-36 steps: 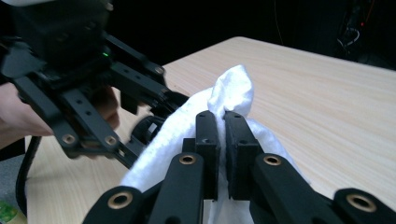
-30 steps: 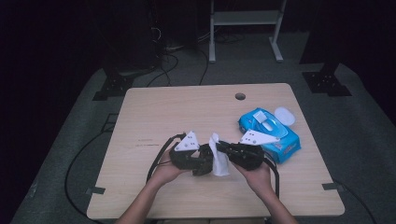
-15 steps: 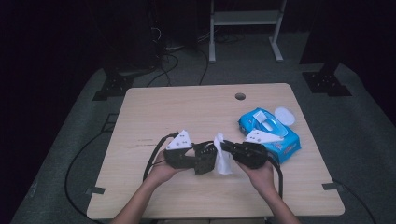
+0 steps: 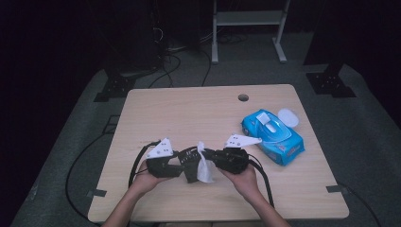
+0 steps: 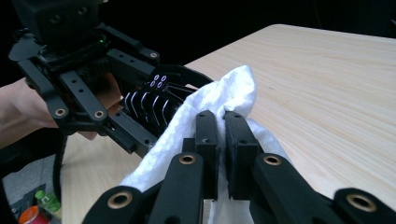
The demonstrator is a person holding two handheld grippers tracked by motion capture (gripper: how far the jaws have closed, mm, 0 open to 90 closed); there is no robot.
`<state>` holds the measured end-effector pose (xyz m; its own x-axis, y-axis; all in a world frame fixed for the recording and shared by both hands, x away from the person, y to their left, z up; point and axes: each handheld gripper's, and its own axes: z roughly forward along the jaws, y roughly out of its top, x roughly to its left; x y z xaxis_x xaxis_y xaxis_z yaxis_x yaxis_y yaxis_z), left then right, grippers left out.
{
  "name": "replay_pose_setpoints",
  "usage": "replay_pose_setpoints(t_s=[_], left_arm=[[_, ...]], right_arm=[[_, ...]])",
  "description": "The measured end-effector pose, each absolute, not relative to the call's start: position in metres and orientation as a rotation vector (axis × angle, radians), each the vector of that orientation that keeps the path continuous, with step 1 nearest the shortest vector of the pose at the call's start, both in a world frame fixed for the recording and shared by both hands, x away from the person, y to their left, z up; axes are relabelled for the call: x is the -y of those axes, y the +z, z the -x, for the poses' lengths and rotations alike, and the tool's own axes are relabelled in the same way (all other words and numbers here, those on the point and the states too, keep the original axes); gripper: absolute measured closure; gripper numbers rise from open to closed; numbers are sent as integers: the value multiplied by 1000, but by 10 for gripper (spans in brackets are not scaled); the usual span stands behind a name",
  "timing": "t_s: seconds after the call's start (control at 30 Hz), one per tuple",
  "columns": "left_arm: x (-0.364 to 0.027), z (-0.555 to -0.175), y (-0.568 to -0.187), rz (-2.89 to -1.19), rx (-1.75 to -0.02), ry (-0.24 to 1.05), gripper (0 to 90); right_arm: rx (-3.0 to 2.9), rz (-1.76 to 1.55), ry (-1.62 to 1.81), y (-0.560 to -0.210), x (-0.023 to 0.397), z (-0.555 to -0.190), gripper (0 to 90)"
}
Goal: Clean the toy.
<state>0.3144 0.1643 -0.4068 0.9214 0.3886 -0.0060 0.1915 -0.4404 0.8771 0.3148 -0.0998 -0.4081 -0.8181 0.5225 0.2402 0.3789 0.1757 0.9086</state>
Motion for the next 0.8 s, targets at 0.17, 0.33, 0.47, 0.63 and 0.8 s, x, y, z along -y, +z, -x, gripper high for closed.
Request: replay_pose_setpoints(t_s=[0.17,0.33,0.47,0.63,0.8], left_arm=[[-174,-305,-405,-2076,-400,251,568],[-186,-295,-406,-2134,-393,274,563],[-194,-291,-415,-2148,-410,253,564],[-192,-287,-433,-2212,-412,274,600],[-187,-294,-450,-2230,-452,238,601]], right_arm=[[-2332,-838,1730,-405,89,-309,846],[-2366,-764,1724,-402,73,-302,845],[-2389,-719,1705,-402,60,-298,846],[-2428,-651,1645,-407,45,-293,846],[-2454,-649,1591,-415,41,-294,846]])
